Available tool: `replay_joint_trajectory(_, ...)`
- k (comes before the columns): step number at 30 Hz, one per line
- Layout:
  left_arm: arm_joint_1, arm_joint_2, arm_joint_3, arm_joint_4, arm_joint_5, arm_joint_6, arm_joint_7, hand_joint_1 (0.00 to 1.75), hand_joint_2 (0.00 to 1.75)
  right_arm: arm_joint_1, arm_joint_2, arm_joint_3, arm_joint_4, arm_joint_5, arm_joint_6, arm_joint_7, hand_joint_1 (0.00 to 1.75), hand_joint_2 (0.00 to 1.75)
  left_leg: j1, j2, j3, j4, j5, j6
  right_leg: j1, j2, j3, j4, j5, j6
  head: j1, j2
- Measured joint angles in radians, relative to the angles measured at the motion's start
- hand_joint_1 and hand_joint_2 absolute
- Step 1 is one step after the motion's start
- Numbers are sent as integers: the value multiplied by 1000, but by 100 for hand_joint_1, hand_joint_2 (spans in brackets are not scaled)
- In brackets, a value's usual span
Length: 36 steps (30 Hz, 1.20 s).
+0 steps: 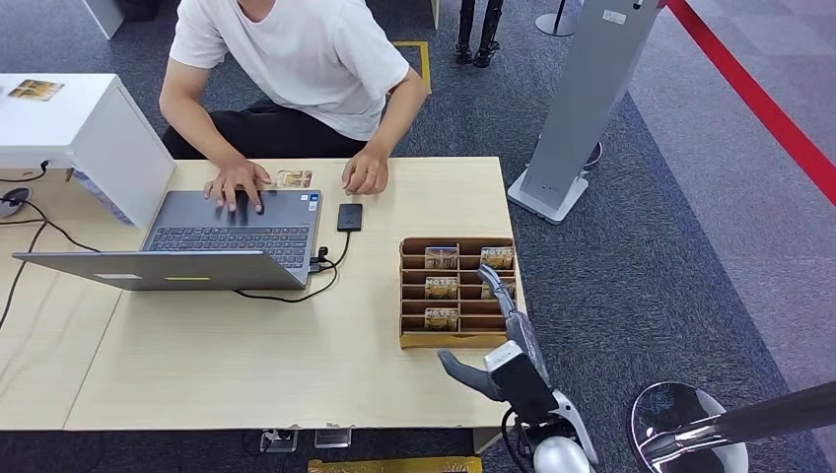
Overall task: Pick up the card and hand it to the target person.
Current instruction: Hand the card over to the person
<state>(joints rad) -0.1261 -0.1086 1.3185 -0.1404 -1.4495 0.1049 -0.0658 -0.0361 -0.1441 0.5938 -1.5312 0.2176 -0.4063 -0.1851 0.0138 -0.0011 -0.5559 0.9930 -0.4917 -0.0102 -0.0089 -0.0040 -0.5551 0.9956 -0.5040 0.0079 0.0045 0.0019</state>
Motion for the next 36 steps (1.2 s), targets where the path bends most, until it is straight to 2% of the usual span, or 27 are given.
replay_joint_trajectory(7,-1,2,13,0,-4,1,-20,0,175,16,-18,9,-32,-86,71,-37,0,175,0,0,0,0,0,0,0,0,0,0,0,0,0,0)
replay_joint_trajectory(11,-3,2,16,0,-11,2,-37,0,175,-25,1,31,19,-229,165,-80,0,175,0,0,0,0,0,0,0,0,0,0,0,0,-1,0)
replay_joint_trajectory(13,-4,1,19,0,-10,3,-36,0,175,-48,16,43,71,-264,172,-102,0,175,0,0,0,0,0,0,0,-1,0,1,0,0,-1,0)
replay_joint_trajectory(17,-5,0,26,0,-9,-4,-11,0,0,-68,31,59,146,-270,145,-131,0,175,0,0,0,0,0,0,0,-1,0,1,0,0,0,0)
replay_joint_trajectory(24,-4,0,32,0,-17,-13,3,0,0,-79,33,63,174,-225,95,-107,0,175,0,0,0,0,0,0,0,-1,0,0,0,0,0,0)
replay_joint_trajectory(28,-4,-1,35,0,-19,-13,-13,0,175,-80,32,63,176,-187,70,-92,0,175,0,0,0,0,0,0,0,-1,0,0,0,0,0,0)
replay_joint_trajectory(36,-4,-1,36,0,-22,-18,-35,0,175,-78,32,62,175,-175,48,-89,0,175,0,0,0,0,0,0,0,0,0,0,0,0,0,0)
